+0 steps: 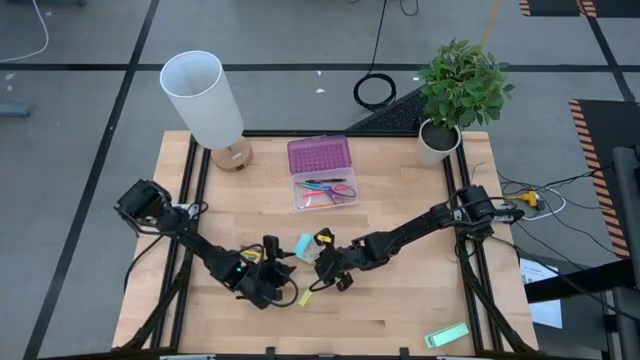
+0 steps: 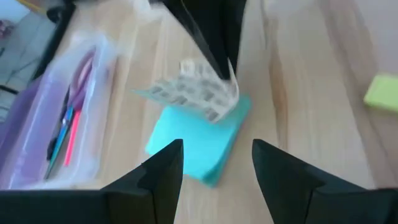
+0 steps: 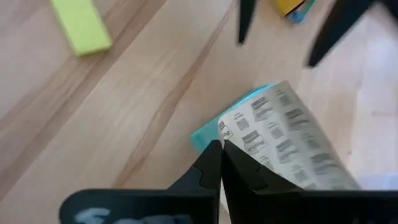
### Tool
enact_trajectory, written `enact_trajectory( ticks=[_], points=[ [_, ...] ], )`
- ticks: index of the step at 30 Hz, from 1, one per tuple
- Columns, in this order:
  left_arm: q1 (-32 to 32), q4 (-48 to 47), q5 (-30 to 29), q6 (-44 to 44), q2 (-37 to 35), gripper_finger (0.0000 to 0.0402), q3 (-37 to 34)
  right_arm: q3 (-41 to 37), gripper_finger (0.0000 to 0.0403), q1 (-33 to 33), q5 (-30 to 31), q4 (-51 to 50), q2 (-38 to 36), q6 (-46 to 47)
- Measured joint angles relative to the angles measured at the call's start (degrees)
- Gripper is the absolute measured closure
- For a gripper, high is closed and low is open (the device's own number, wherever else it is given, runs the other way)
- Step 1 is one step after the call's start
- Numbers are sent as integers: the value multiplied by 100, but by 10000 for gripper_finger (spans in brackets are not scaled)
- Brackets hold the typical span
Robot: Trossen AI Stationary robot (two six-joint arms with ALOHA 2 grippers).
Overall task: Pack school essentials
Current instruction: Put the blue sticky notes into the purple supply box
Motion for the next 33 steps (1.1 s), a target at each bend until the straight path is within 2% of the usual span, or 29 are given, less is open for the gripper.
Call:
enact_trajectory(
  ticks=[6, 13, 20, 28, 33],
  points=[
    [37, -836, 35, -577, 2, 206, -1, 0, 401, -20, 13, 24, -60, -7],
    [179, -910, 282, -162, 2, 206, -4, 0, 401, -64, -2, -27, -60, -17],
    [1055, -859, 1760, -857, 8, 206, 0, 0, 401, -66, -3, -44, -66, -91],
    [1235, -549, 2368, -801, 38, 210, 5, 0, 401, -66, -5, -103, -66, -60],
    [1170, -249, 2714, -559, 52, 251, 0, 0, 400, -64, -10, -162, -69, 26]
  ],
)
